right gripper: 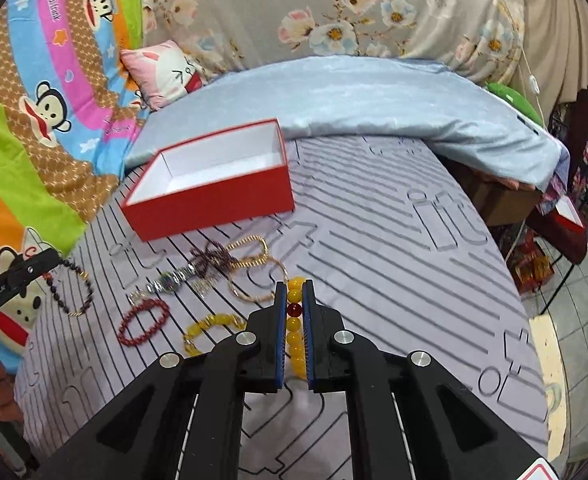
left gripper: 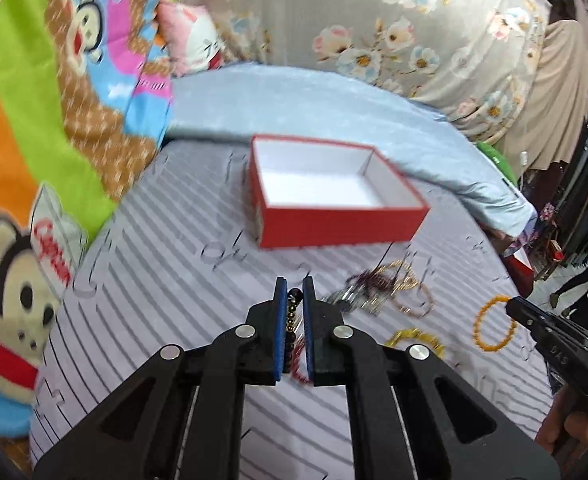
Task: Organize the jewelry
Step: 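Carry both bracelets into the red box and open both grippers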
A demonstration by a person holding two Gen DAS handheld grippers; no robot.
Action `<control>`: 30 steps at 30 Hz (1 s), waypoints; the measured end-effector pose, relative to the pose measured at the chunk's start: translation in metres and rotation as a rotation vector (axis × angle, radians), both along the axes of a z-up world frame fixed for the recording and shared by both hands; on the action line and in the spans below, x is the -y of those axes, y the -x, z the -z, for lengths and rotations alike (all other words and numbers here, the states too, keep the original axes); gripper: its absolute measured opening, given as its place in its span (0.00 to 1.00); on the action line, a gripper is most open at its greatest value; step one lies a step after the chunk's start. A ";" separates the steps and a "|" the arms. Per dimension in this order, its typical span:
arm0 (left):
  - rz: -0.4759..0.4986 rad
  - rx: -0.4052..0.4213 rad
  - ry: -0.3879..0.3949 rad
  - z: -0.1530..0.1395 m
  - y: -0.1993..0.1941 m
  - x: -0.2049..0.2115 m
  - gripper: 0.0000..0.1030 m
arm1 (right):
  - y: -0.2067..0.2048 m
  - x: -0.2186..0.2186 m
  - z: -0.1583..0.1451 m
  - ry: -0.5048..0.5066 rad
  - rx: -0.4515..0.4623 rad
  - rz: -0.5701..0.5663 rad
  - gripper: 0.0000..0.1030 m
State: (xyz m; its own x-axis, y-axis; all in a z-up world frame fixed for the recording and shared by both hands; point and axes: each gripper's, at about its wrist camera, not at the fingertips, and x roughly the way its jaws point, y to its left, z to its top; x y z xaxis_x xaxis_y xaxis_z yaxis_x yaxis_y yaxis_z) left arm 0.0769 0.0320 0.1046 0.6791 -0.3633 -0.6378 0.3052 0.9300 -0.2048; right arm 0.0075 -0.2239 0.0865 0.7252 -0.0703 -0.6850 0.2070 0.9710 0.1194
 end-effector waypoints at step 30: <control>0.022 -0.026 0.012 -0.003 -0.254 0.082 0.08 | -0.292 0.010 -0.002 -0.123 -0.049 -0.183 0.09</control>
